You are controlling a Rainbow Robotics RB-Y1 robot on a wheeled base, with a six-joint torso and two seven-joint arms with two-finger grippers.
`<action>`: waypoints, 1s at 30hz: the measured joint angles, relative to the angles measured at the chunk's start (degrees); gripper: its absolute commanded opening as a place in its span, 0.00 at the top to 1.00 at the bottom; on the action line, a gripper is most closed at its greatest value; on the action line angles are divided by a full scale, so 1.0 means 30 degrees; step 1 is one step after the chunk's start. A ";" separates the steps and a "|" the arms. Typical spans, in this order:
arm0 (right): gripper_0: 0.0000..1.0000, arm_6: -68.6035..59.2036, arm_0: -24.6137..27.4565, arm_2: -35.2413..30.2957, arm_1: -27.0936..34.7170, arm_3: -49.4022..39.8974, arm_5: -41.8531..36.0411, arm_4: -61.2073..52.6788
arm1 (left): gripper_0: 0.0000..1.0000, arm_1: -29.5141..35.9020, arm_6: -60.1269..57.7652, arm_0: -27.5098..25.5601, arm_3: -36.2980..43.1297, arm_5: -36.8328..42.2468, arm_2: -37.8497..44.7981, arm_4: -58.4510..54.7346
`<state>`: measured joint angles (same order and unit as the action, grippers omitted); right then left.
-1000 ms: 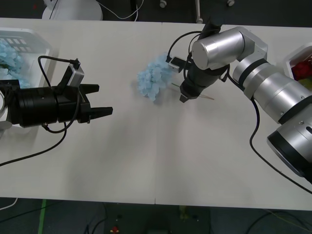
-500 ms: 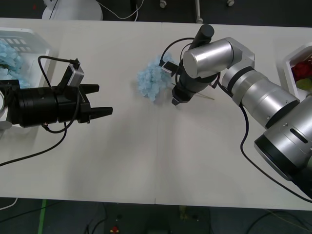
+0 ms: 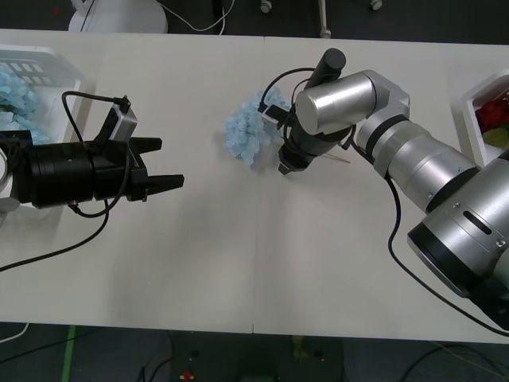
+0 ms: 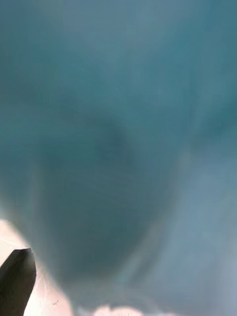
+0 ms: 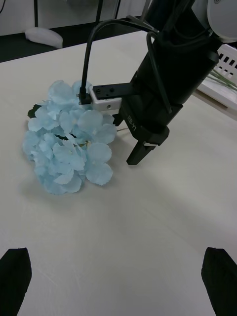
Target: Put the red flowers into the right box and the blue flowers into the left box
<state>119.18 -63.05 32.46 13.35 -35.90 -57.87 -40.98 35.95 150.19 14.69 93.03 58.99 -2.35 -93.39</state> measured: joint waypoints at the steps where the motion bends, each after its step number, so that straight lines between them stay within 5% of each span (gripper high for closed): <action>1: 0.15 0.0012 0.0000 0.0000 -0.0028 0.0057 0.0002 0.0000 | 0.00 0.0000 0.0000 -0.0005 0.0000 0.0000 0.0000 0.0000; 4: 0.29 0.0376 0.0000 0.0026 -0.0078 0.0154 0.0003 0.0000 | 0.00 0.0000 0.0000 -0.0026 0.0000 0.0000 0.0000 0.0000; 8: 0.78 0.0720 -0.0001 0.0222 -0.0087 0.0159 0.0012 -0.0004 | 0.00 0.0000 0.0000 -0.0035 0.0000 0.0000 0.0000 0.0000; 19: 1.00 0.0723 -0.0002 0.0367 -0.0127 0.0264 0.0012 -0.0031 | 0.00 0.0000 0.0000 -0.0037 0.0000 0.0000 0.0000 -0.0022; 30: 1.00 0.1313 -0.0046 0.0366 -0.0096 0.0534 -0.0306 -0.0507 | 0.00 0.0000 0.0000 -0.0037 0.0000 0.0000 0.0000 -0.0241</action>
<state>123.11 -63.18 33.56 13.06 -34.30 -58.79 -42.50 35.95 150.19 14.58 93.03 58.99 -2.35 -94.11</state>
